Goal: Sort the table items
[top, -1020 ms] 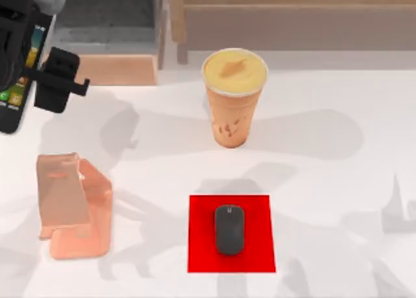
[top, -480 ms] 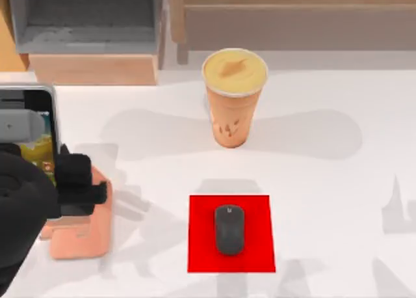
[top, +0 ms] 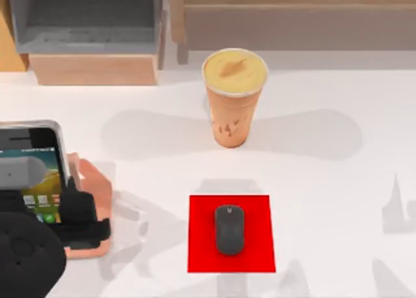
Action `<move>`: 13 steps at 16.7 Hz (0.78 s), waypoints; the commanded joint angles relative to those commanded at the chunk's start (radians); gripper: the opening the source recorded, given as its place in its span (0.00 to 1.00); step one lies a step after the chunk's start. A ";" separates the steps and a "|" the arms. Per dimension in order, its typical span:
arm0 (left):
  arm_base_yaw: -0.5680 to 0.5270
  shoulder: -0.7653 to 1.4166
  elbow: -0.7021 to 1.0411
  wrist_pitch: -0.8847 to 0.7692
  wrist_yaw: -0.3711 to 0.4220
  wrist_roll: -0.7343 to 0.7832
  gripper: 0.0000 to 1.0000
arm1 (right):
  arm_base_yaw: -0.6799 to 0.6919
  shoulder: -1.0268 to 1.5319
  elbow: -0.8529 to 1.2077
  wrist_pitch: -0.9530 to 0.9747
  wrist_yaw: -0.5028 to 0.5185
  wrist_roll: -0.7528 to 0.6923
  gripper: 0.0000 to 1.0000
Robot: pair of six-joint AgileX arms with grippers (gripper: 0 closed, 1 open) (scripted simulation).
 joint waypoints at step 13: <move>0.065 0.014 -0.048 0.309 0.174 0.204 0.00 | 0.000 0.000 0.000 0.000 0.000 0.000 1.00</move>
